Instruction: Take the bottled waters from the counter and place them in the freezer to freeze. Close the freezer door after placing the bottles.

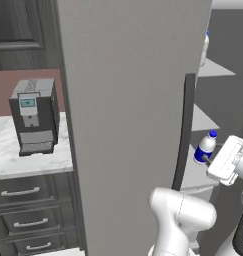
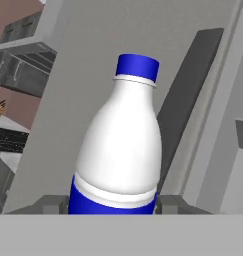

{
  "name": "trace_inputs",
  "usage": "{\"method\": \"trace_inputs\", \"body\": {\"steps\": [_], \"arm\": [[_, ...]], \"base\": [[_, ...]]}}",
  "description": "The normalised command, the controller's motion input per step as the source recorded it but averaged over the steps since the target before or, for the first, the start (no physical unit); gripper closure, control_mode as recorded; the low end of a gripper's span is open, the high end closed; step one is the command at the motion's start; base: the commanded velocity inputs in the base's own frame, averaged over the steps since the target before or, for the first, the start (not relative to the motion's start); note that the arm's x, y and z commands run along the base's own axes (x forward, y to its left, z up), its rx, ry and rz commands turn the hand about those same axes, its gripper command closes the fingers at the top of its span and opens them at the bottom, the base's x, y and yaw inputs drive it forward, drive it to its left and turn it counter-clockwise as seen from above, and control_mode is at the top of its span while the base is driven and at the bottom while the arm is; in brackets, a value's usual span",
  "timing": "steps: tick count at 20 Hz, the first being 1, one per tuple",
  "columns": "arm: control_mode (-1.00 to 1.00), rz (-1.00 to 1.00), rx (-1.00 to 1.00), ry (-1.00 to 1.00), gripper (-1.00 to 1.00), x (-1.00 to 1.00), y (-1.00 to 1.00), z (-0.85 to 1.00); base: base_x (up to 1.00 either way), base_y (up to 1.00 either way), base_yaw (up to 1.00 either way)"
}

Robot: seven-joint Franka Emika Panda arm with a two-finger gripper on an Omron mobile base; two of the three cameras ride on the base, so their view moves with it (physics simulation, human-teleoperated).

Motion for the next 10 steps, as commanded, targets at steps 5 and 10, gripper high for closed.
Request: {"method": "trace_inputs", "body": {"steps": [5,10], "arm": [[1.00,0.00,0.00,0.00,1.00,0.00,0.00,0.00],[1.00,0.00,0.00,0.00,1.00,0.00,0.00,0.00]], "base": [[0.43,-0.25,-0.06],[0.41,-0.16,-0.03]]}}
